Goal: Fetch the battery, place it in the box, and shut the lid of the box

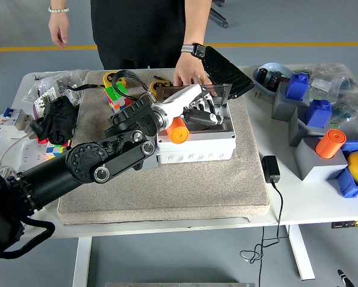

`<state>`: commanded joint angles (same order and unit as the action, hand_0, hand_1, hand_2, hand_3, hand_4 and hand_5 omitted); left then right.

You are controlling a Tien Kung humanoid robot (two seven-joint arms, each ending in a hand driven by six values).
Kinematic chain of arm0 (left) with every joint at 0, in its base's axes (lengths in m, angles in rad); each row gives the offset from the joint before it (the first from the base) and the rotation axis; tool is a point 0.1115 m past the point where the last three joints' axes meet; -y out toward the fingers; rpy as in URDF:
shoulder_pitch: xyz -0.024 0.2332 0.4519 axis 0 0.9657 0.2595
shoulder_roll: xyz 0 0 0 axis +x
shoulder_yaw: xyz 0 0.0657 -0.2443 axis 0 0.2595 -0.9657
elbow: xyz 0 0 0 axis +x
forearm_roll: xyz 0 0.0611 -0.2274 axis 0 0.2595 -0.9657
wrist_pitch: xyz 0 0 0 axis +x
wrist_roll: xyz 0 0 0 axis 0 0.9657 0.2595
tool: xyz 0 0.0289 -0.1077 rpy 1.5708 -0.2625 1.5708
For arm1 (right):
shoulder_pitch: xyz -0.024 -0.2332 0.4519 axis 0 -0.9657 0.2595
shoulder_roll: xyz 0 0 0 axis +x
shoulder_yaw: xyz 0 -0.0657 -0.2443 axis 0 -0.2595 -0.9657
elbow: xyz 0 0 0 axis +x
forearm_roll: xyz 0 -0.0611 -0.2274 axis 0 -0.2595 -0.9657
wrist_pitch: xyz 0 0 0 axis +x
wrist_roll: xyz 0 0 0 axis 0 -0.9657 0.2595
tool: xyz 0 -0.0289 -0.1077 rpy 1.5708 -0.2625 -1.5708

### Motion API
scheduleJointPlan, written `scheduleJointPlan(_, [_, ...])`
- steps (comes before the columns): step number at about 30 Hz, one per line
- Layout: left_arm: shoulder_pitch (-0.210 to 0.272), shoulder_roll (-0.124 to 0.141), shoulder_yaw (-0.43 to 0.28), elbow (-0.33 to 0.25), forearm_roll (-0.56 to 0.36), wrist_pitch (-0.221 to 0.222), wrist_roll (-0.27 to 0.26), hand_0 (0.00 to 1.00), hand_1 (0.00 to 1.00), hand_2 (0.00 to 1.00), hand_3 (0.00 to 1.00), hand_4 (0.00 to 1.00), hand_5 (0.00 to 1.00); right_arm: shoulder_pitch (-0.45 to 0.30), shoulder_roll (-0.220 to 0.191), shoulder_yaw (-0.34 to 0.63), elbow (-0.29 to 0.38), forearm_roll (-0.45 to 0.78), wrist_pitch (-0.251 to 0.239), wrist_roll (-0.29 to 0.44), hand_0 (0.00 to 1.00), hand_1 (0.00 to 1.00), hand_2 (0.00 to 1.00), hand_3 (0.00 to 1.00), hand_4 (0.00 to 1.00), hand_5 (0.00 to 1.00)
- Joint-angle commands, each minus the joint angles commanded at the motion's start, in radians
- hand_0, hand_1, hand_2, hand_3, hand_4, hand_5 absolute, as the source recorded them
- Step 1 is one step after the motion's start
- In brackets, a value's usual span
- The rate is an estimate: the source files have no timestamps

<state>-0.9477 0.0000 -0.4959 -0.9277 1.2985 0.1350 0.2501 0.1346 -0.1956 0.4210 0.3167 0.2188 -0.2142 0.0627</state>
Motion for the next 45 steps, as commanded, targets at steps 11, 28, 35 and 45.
scheduleJointPlan(11, [0.019, 0.000, -0.057, -0.064, -0.011, -0.011, -0.002, 0.211, 0.291, 0.263, 0.360, 0.998, 0.570, 0.000, 0.001, 0.006, 0.001, -0.002, 0.001, 0.001, 0.717, 0.654, 0.639, 0.581, 0.985, 0.594])
scheduleJointPlan(28, [0.192, 0.084, -0.250, -0.291, 0.042, -0.048, 0.033, 0.351, 0.539, 0.505, 0.472, 0.998, 0.579, -0.005, 0.002, 0.022, 0.001, -0.013, 0.003, 0.001, 0.717, 0.654, 0.639, 0.579, 0.985, 0.594])
scheduleJointPlan(35, [0.280, 0.177, -0.324, -0.364, 0.071, -0.047, 0.036, 0.516, 0.660, 0.606, 0.613, 0.998, 0.575, -0.009, 0.001, 0.035, 0.002, -0.019, 0.004, 0.002, 0.717, 0.652, 0.639, 0.578, 0.985, 0.593])
scheduleJointPlan(45, [0.348, 0.289, -0.303, -0.427, 0.073, -0.057, 0.046, 0.505, 0.660, 0.609, 0.612, 0.998, 0.584, -0.010, 0.001, 0.045, 0.003, -0.025, 0.004, 0.004, 0.717, 0.652, 0.638, 0.577, 0.985, 0.593])
